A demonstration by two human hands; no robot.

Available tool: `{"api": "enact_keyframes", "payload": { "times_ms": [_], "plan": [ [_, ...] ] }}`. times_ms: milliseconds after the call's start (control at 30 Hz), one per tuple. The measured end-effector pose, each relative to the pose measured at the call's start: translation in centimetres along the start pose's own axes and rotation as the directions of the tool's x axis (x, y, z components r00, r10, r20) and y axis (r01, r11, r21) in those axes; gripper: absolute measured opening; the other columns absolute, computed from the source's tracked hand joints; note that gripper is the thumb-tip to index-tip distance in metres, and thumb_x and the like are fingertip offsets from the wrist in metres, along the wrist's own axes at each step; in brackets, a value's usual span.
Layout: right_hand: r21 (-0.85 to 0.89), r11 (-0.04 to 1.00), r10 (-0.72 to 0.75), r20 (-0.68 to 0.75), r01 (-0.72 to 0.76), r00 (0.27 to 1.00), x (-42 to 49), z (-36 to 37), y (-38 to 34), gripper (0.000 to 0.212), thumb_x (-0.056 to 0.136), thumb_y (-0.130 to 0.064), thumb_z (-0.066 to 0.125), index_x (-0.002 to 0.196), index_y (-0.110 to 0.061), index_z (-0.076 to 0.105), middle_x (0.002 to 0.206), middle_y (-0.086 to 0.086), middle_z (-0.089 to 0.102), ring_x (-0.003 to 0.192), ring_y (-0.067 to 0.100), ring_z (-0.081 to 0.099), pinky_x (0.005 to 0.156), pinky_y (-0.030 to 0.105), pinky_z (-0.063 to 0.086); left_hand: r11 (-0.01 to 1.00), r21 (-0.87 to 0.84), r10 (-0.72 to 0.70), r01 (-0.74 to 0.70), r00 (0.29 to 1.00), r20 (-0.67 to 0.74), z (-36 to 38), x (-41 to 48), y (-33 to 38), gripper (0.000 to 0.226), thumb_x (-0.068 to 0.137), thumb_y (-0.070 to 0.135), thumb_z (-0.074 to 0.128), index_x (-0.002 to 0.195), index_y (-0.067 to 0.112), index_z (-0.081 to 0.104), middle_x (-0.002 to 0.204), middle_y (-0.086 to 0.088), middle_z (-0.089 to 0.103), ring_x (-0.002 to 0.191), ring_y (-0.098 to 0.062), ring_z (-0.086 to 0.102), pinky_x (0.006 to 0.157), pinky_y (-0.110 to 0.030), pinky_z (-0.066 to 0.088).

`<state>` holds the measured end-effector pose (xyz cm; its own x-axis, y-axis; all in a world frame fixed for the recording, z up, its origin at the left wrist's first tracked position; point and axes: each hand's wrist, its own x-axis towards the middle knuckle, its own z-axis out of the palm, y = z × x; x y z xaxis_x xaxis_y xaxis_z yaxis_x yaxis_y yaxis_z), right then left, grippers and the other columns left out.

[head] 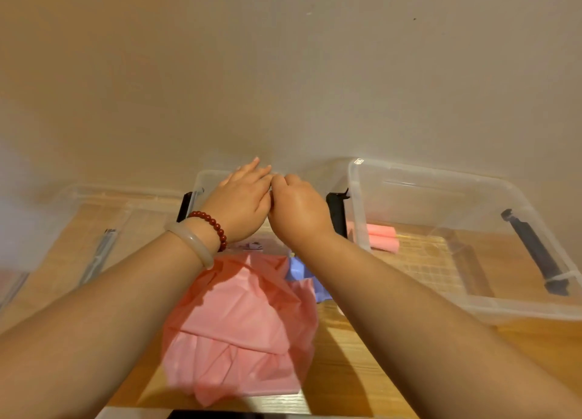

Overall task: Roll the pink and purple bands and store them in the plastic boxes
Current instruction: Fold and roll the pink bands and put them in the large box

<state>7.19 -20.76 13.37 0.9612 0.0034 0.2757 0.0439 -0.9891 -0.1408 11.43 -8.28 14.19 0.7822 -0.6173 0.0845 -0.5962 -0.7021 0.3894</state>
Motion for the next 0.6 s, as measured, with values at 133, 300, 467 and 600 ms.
{"api": "enact_keyframes", "payload": {
  "times_ms": [133, 300, 467, 600],
  "plan": [
    [0.012, 1.0, -0.025, 0.033, 0.025, 0.999, -1.9, 3.6, -1.6, 0.031, 0.095, -0.013, 0.049, 0.126, -0.006, 0.052, 0.112, 0.012, 0.059, 0.103, 0.031, 0.054, 0.069, 0.034, 0.034, 0.999, 0.045, -0.023, 0.023, 1.0, 0.007, 2.4, -2.9, -2.0, 0.045, 0.104, 0.027, 0.027, 0.148, 0.017, 0.035, 0.158, 0.001, 0.025, 0.149, -0.014, 0.006, 0.119, -0.033, 0.002],
    [0.018, 0.997, -0.066, -0.192, 0.071, 0.979, -4.1, 6.9, -2.7, 0.012, 0.073, -0.017, 0.064, 0.078, -0.006, 0.065, 0.066, 0.009, 0.06, 0.057, 0.032, 0.058, 0.05, 0.032, 0.039, 0.999, 0.035, -0.009, 0.011, 0.998, -0.066, 5.6, -5.7, -3.7, 0.054, 0.099, 0.036, 0.018, 0.145, 0.017, 0.04, 0.157, -0.001, 0.029, 0.149, -0.016, 0.009, 0.118, -0.032, 0.001],
    [-0.05, 0.998, -0.048, -0.354, 0.032, 0.934, -5.8, 9.3, -3.2, 0.025, 0.08, -0.028, 0.044, 0.078, -0.013, 0.064, 0.073, 0.002, 0.059, 0.068, 0.026, 0.056, 0.069, 0.033, 0.034, 0.996, 0.063, 0.072, -0.059, 0.97, -0.23, 7.6, -7.3, -4.8, 0.064, 0.095, 0.045, 0.015, 0.144, 0.015, 0.042, 0.155, -0.003, 0.033, 0.148, -0.018, 0.014, 0.115, -0.027, -0.001],
    [-0.014, 1.0, -0.014, -0.412, 0.009, 0.911, -7.8, 11.2, -3.3, 0.03, 0.078, -0.028, 0.053, 0.095, -0.008, 0.068, 0.097, 0.01, 0.067, 0.089, 0.032, 0.064, 0.082, 0.038, 0.045, 0.983, 0.133, 0.16, -0.125, 0.943, -0.293, 9.4, -9.3, -6.1, 0.07, 0.092, 0.048, 0.013, 0.143, 0.011, 0.043, 0.154, -0.006, 0.034, 0.147, -0.022, 0.018, 0.119, -0.036, 0.008]
  ]
}}
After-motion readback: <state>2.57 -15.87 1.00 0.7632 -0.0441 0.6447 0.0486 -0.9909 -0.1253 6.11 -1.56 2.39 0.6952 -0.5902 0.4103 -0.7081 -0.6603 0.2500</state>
